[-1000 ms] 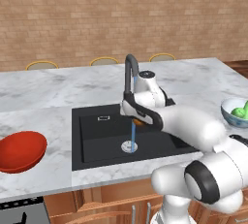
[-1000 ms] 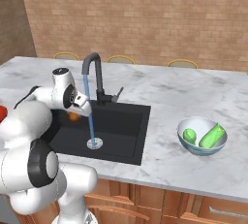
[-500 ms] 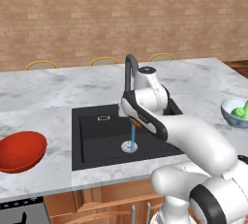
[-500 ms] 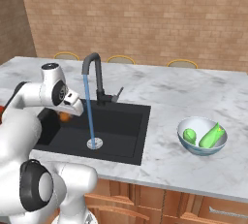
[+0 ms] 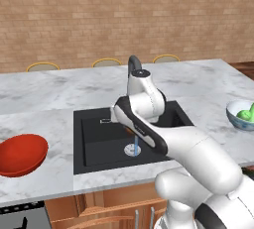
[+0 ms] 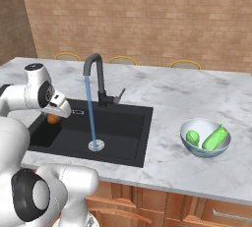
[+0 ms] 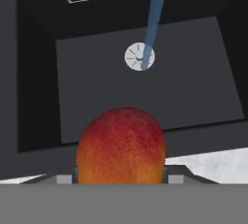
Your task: Pick the corns from the sink and place them in one bowl. Place the mango in the other bowl. Then turn off the sink faucet.
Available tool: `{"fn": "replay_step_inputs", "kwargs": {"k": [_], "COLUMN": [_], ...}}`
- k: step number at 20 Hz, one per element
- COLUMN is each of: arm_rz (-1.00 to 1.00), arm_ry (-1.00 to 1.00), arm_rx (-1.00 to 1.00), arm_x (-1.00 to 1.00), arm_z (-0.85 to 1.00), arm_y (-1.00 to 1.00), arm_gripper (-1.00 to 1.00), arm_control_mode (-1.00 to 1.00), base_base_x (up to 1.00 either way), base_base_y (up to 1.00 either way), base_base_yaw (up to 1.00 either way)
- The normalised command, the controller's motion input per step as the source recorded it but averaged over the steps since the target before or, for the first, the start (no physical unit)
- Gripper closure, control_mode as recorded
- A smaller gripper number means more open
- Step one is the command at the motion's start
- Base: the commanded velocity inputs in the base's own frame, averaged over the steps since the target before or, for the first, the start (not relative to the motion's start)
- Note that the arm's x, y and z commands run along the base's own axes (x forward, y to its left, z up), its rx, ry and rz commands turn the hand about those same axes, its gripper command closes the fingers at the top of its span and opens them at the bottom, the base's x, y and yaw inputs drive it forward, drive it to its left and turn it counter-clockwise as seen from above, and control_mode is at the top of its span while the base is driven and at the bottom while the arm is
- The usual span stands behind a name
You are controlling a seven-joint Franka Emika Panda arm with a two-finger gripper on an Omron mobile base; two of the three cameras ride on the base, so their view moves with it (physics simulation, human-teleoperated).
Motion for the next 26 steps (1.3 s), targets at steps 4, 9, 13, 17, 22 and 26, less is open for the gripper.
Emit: {"fn": "replay_step_inputs", "kwargs": {"k": [4, 9, 13, 17, 22, 26], "arm_rz": [0.0, 0.0, 0.0, 0.0, 0.0, 0.0], "arm_ry": [0.0, 0.06, 0.15, 0.14, 0.11, 0.02], "arm_rx": [0.0, 0.0, 0.0, 0.0, 0.0, 0.0], "arm_x": [-0.02, 0.0, 0.0, 0.0, 0.0, 0.0], "arm_z": [0.06, 0.02, 0.05, 0.14, 0.1, 0.0], "arm_y": [0.58, 0.67, 0.71, 0.67, 0.68, 0.67], "arm_gripper": [1.0, 1.0, 1.0, 1.0, 1.0, 1.0], "arm_control_mode": [-1.0, -1.0, -1.0, -1.0, -1.0, -1.0], "base_base_x": [0.0, 0.0, 0.0, 0.0, 0.0, 0.0], "base_base_y": [0.0, 0.0, 0.0, 0.0, 0.0, 0.0], "base_base_yaw": [0.0, 0.0, 0.0, 0.0, 0.0, 0.0]}}
